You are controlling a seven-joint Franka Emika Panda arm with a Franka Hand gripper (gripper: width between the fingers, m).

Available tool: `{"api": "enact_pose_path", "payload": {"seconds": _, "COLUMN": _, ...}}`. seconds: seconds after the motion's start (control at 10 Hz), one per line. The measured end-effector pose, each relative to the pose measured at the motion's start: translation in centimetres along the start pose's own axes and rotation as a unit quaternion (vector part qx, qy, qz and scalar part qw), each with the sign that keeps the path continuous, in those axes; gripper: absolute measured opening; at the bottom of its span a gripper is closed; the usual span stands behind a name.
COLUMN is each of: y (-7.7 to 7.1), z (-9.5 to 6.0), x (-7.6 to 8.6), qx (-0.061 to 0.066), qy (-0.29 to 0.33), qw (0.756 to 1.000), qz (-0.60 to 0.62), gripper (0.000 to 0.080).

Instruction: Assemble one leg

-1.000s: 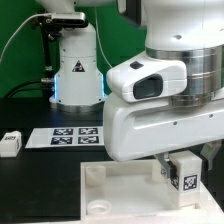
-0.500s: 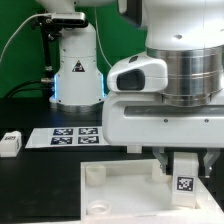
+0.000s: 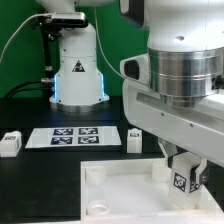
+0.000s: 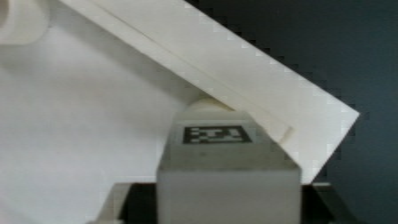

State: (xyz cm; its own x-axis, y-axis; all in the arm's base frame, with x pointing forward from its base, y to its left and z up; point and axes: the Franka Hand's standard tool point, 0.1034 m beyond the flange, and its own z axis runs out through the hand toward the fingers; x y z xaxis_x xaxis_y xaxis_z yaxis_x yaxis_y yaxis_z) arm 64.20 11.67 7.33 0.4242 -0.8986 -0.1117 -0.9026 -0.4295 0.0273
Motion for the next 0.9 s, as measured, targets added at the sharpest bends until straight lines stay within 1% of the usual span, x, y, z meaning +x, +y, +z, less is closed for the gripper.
{"api": "enact_pose_path", "payload": {"seconds": 0.1, "y": -0.04, "z": -0.01, "x": -0.02, "qx": 0.001, "qy": 0.001, "qw": 0.999, "qz": 0.037, "gripper": 0.0294}}
{"api": "enact_pose_path", "payload": {"seconds": 0.4, "y": -0.04, "z": 0.01, "x": -0.09, "qx": 0.000, "qy": 0.001, "qw": 0.999, "qz": 0.036, "gripper": 0.0294}}
{"api": "enact_pose_path", "payload": {"seconds": 0.5, "y": -0.04, "z": 0.01, "x": -0.09, "qx": 0.000, "qy": 0.001, "qw": 1.000, "qz": 0.013, "gripper": 0.0478}}
{"api": "enact_pose_path", "payload": {"seconds": 0.6, "y": -0.04, "z": 0.00, "x": -0.07, "qx": 0.000, "qy": 0.001, "qw": 1.000, "qz": -0.001, "gripper": 0.0478}}
{"api": "enact_pose_path", "payload": {"seconds": 0.7, "y": 0.08, "z": -0.01, "x": 0.08, "qx": -0.004, "qy": 0.002, "qw": 0.996, "qz": -0.087, "gripper": 0.0611}}
{"api": "enact_pose_path", "payload": {"seconds": 0.8, "y": 0.13, "z": 0.12, "x": 0.03, "qx": -0.012, "qy": 0.001, "qw": 0.985, "qz": -0.173, "gripper": 0.0611}}
{"api": "enact_pose_path", "payload": {"seconds": 0.9, "y": 0.17, "z": 0.52, "x": 0.07, "qx": -0.015, "qy": 0.000, "qw": 0.971, "qz": -0.240, "gripper": 0.0643}}
